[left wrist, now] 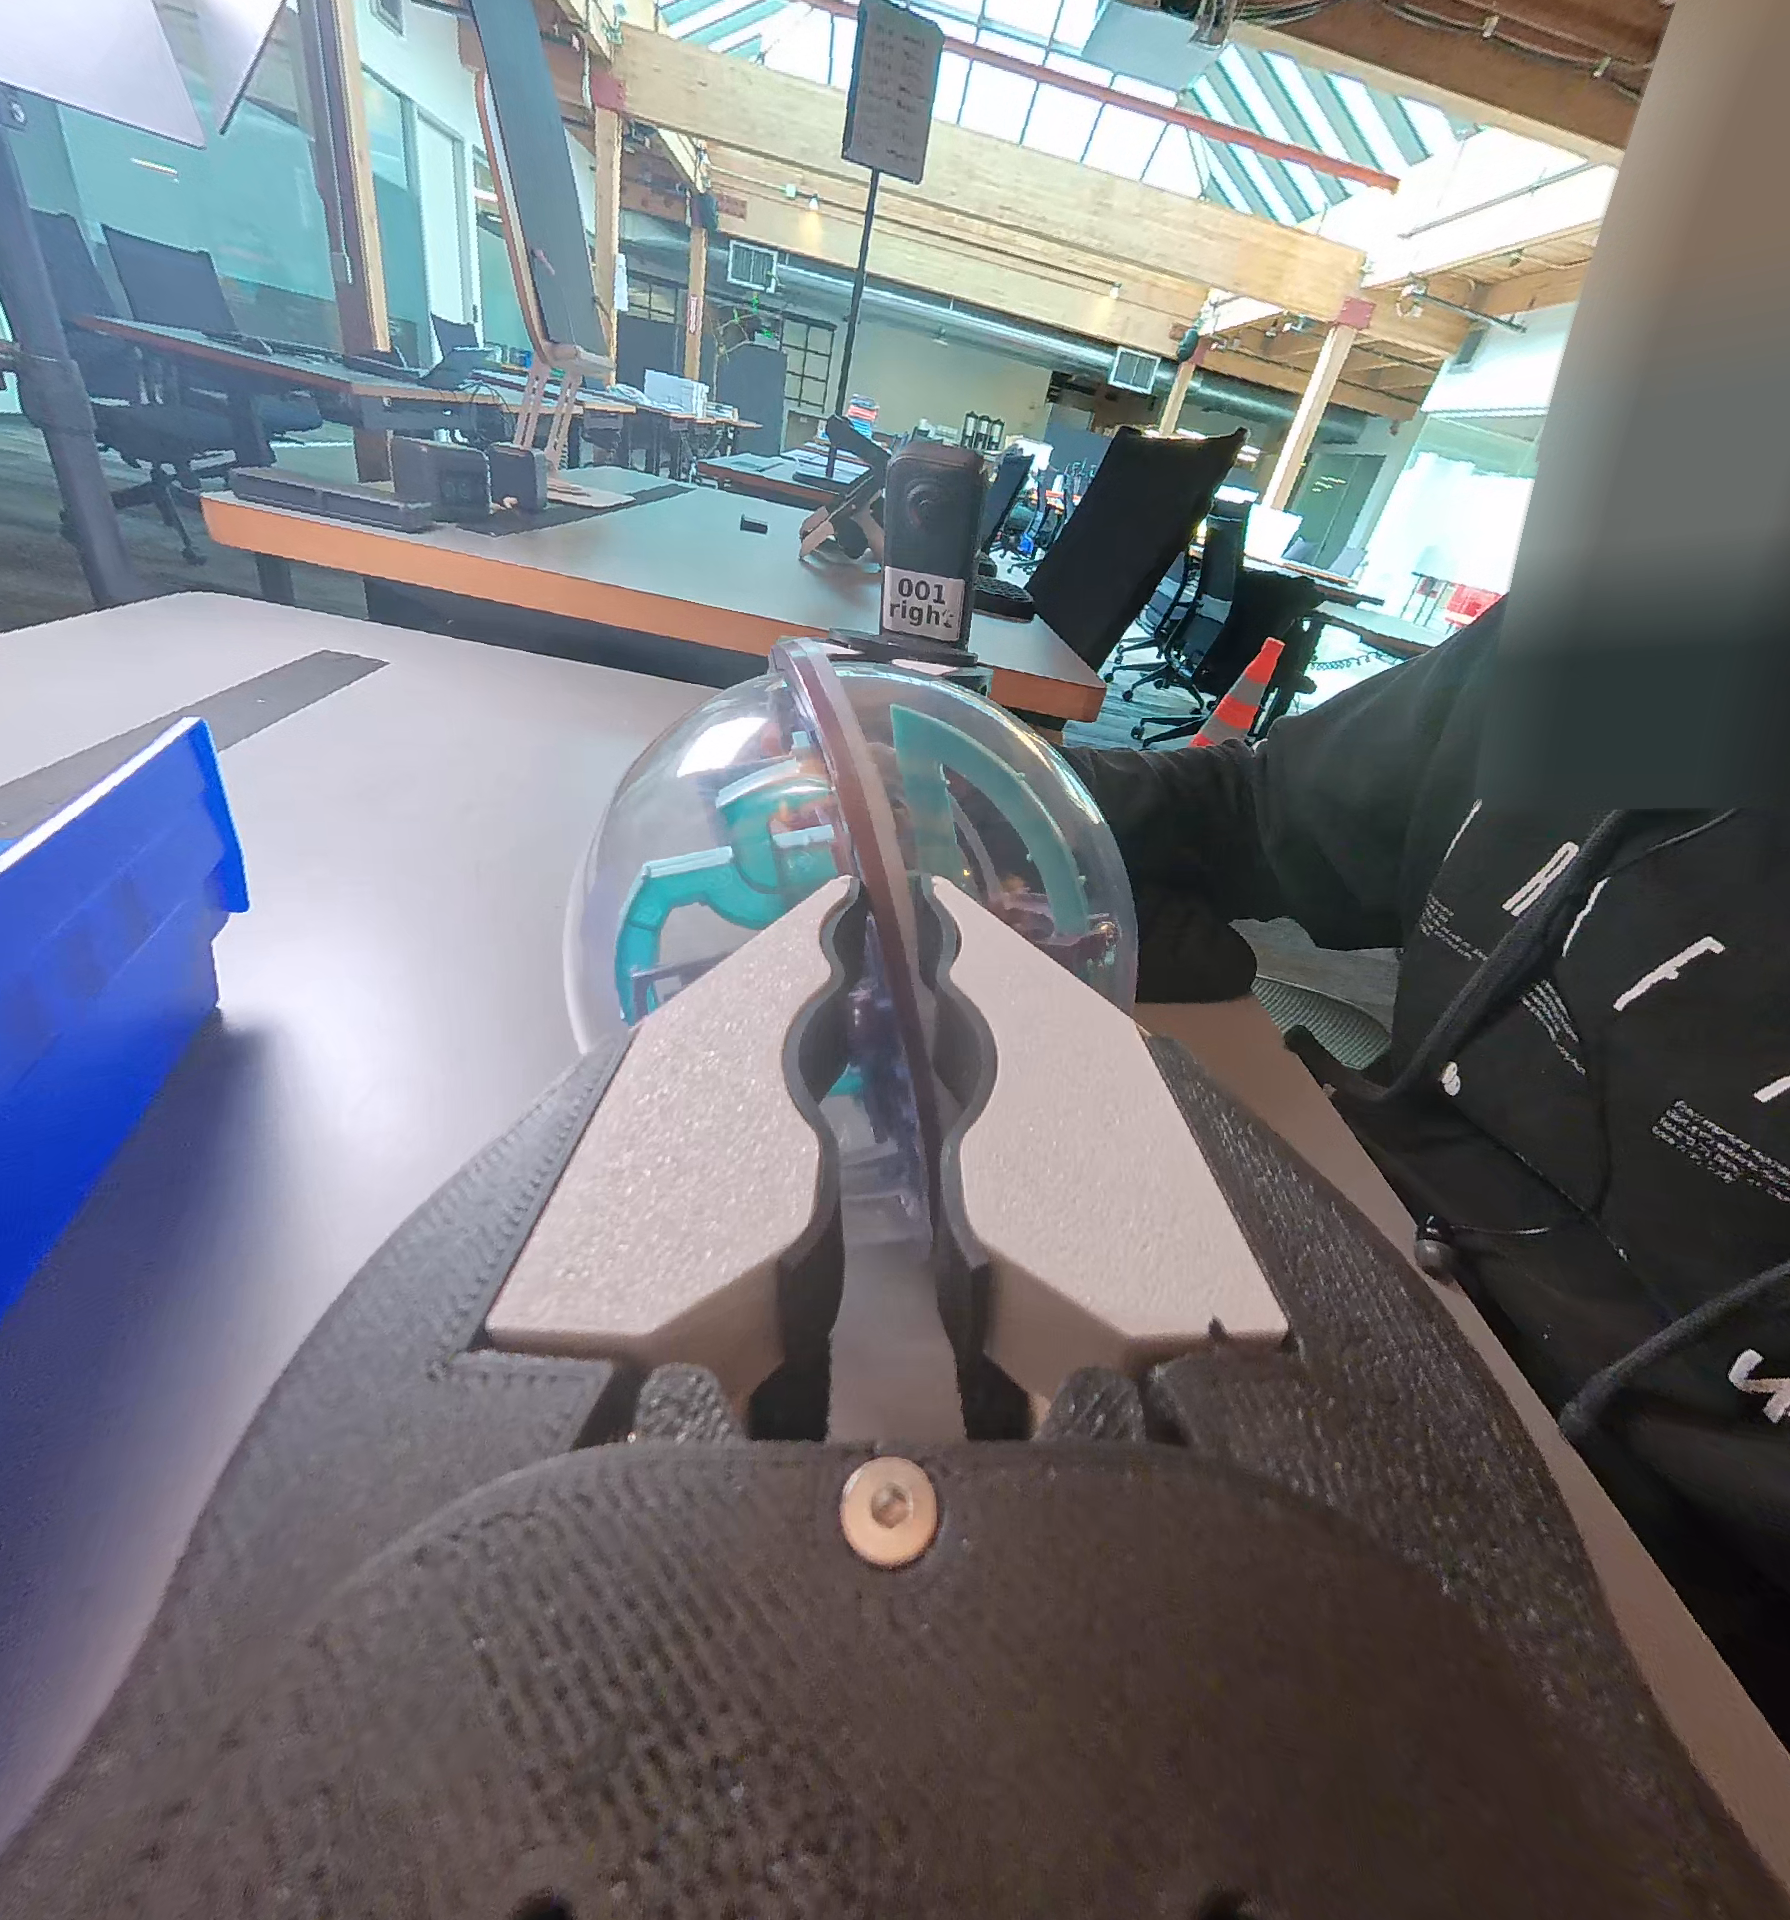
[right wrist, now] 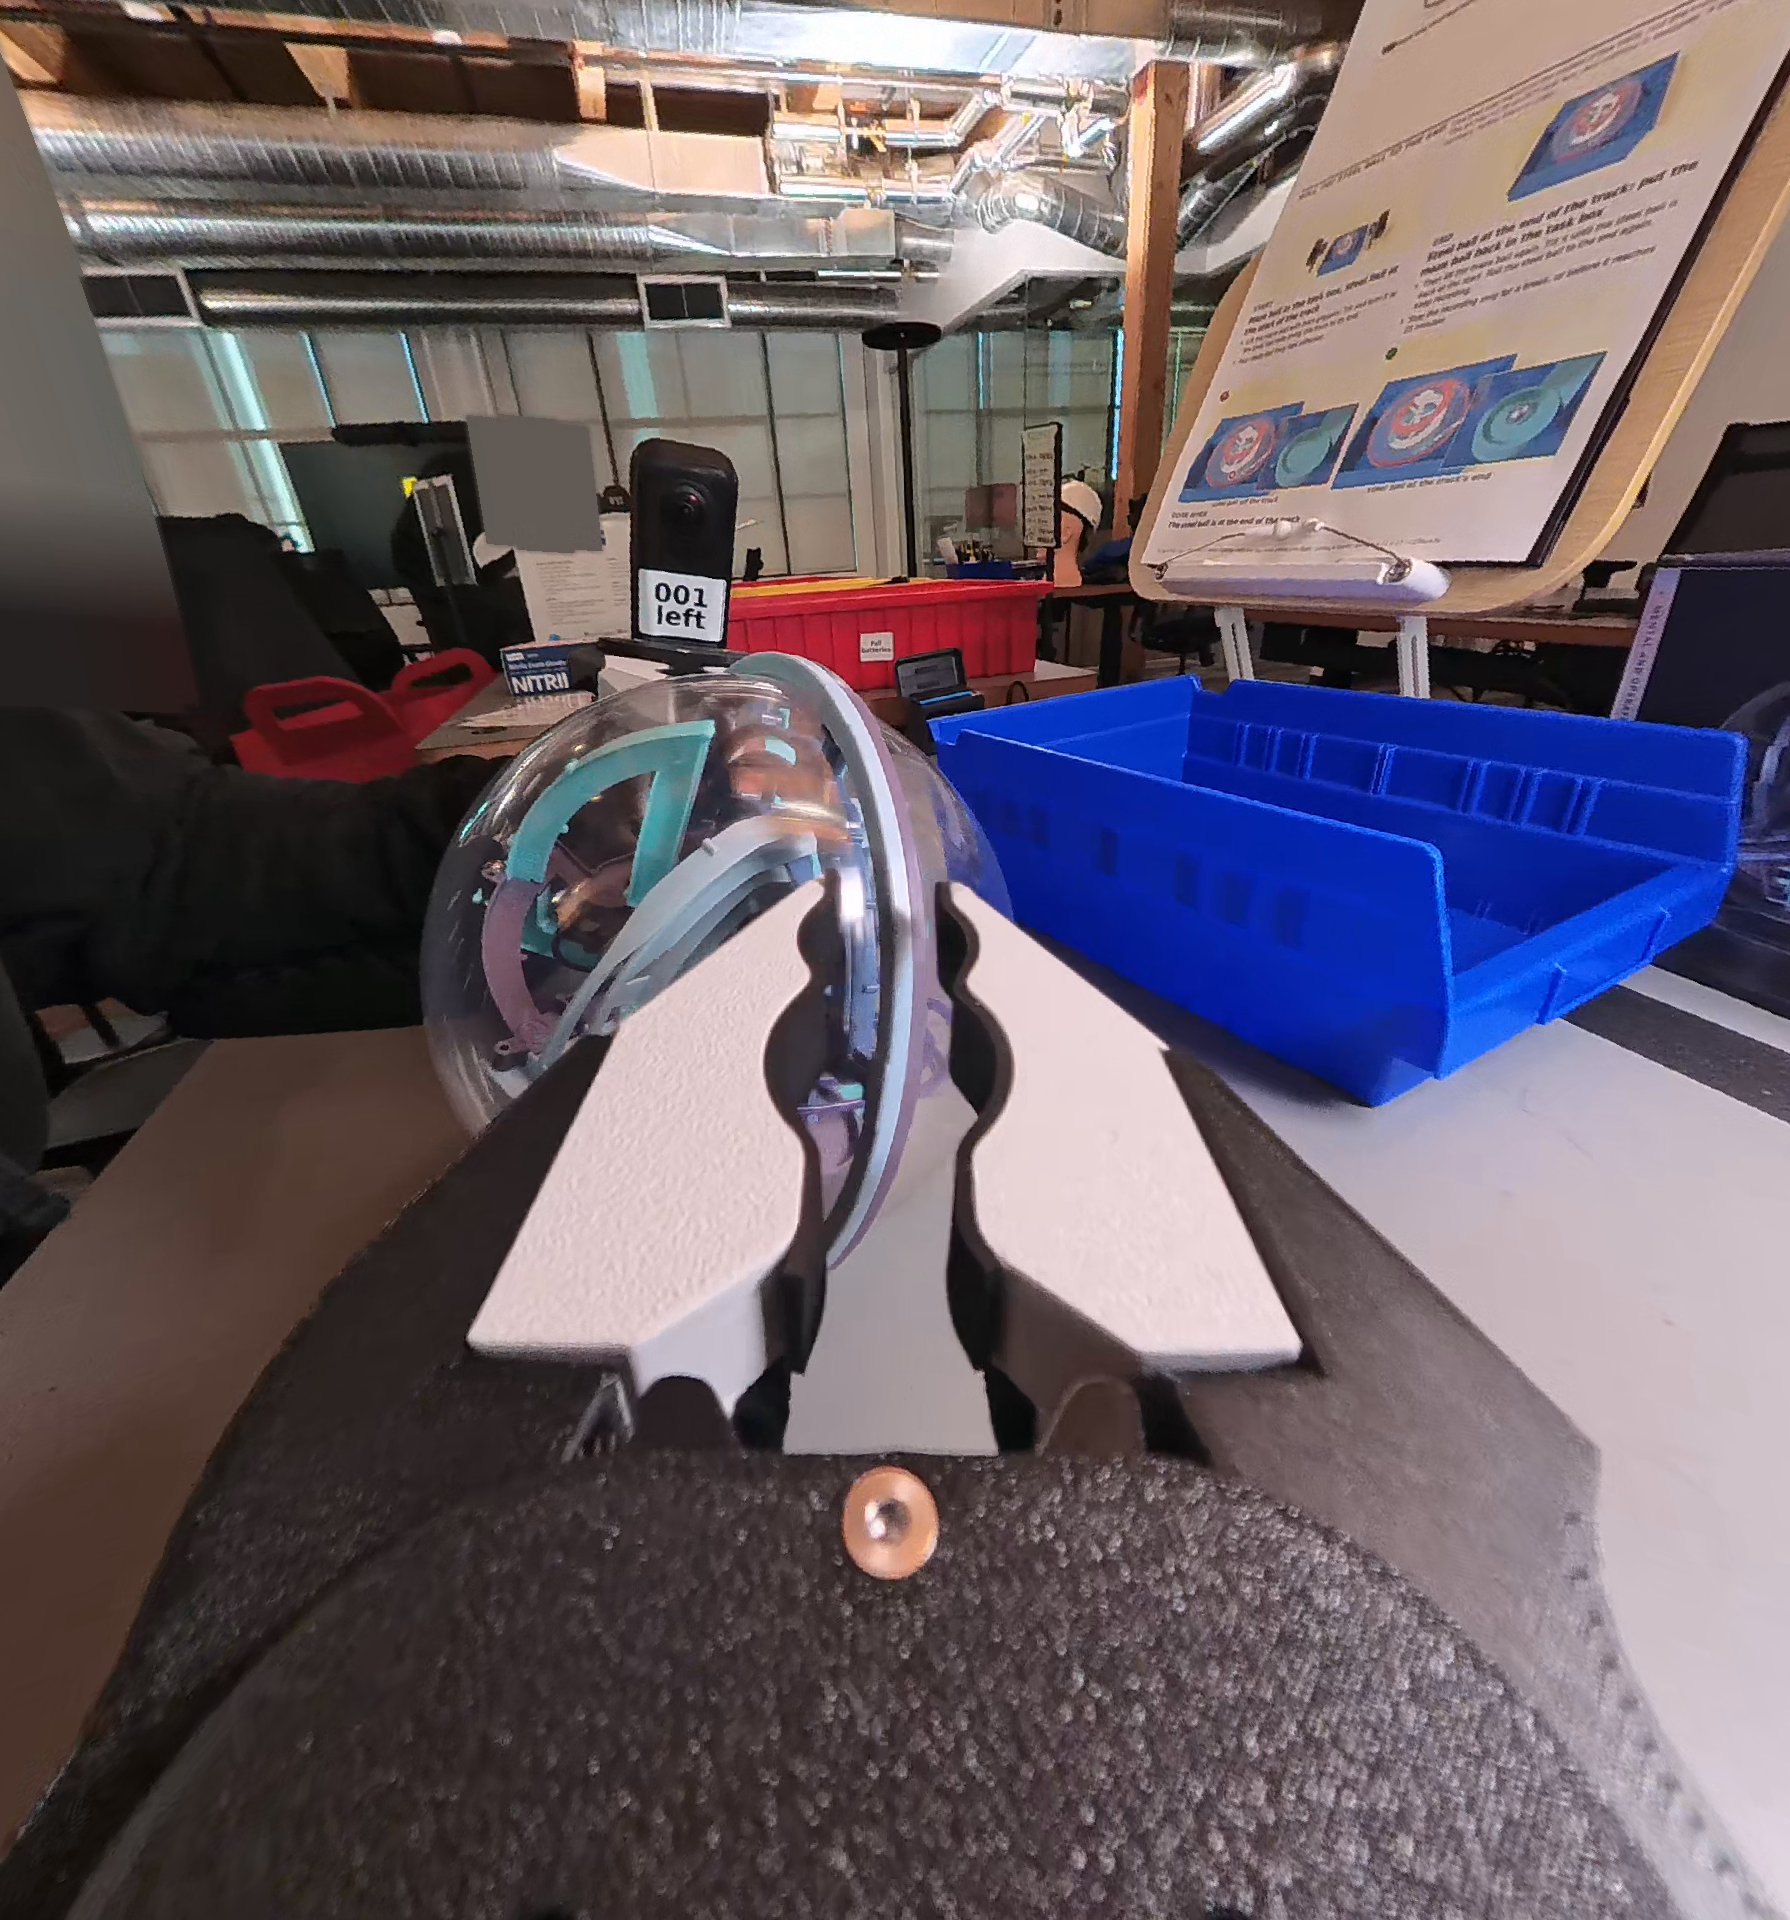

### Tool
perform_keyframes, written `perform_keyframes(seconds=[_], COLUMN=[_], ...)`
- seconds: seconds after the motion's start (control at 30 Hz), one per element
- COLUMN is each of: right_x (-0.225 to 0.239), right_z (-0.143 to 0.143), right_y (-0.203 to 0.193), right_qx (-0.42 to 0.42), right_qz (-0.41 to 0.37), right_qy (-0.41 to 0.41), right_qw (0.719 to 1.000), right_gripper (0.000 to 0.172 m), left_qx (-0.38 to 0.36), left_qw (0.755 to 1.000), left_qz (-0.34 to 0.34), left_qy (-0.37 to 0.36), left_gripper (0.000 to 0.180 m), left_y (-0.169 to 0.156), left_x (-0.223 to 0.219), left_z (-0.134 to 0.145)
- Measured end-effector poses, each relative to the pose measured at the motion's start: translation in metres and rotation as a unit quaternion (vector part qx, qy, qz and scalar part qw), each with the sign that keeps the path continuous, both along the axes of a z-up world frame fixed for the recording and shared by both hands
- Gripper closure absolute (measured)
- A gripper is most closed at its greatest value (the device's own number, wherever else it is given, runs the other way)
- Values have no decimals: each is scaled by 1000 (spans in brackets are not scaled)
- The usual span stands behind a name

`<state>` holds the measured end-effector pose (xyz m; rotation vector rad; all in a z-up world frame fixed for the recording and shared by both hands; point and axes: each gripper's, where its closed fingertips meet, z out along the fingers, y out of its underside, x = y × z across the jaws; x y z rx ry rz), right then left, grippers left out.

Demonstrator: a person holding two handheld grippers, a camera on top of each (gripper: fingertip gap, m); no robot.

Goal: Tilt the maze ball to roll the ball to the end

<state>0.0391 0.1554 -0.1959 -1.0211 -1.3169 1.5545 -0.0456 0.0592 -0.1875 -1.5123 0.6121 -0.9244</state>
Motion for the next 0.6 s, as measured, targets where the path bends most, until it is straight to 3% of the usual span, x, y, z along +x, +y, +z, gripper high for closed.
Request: perform_keyframes(seconds=[0.13, 0.43, 0.6], right_x=[-2, -3, -3], right_z=[-5, -10, -10], right_y=[2, 3, 2], right_qx=[-16, -41, -44], right_qz=[4, 18, 20], right_qy=[-15, -31, -34], right_qw=[1000, 999, 998], right_gripper=[148, 148, 131], left_qx=[-2, -7, -15], left_qw=[1000, 1000, 1000], left_qz=[-1, -3, 0], left_qy=[-4, -1, -4], left_gripper=[174, 172, 173], left_y=[0, 0, 1], left_x=[-1, -1, -5], left_z=[0, -2, -3])
